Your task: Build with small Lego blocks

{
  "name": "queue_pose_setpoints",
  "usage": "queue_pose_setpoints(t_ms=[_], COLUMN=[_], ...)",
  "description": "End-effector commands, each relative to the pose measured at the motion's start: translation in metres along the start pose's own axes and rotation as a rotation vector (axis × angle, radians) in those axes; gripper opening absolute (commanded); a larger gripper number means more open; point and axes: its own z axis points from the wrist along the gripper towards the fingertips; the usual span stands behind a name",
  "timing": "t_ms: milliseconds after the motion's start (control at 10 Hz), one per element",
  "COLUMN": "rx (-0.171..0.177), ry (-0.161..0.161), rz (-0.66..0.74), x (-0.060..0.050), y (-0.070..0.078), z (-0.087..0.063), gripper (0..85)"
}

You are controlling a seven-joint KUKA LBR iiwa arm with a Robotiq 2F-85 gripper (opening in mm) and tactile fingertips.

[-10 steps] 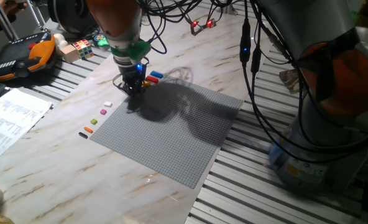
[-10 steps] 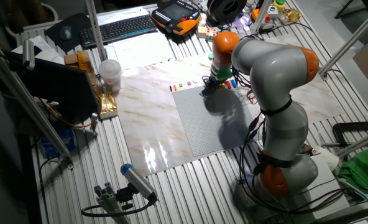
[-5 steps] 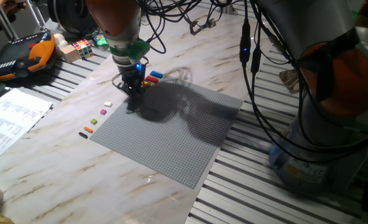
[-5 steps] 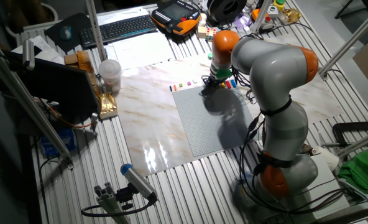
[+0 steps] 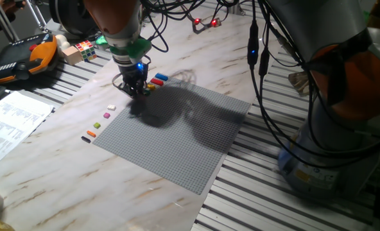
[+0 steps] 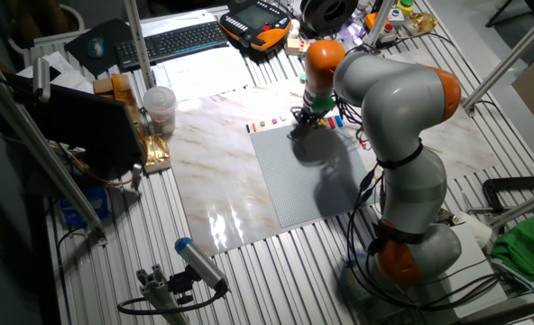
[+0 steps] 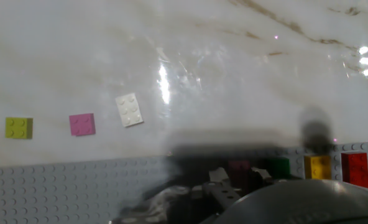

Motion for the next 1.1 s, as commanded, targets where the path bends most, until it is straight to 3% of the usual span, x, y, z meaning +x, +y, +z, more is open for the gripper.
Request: queue_pose_setpoints(t_ms=[0, 100, 1000], rx=[0.000, -0.005, -0.022], ry=[0.003, 0.001, -0.008], rz=[-0.006, -0.010, -0.006], x=[-0.001, -0.001, 0.001], y=[0.001, 0.001, 0.000], z=[0.000, 0.002, 0.014], gripper=[11.3, 0.7, 0.7])
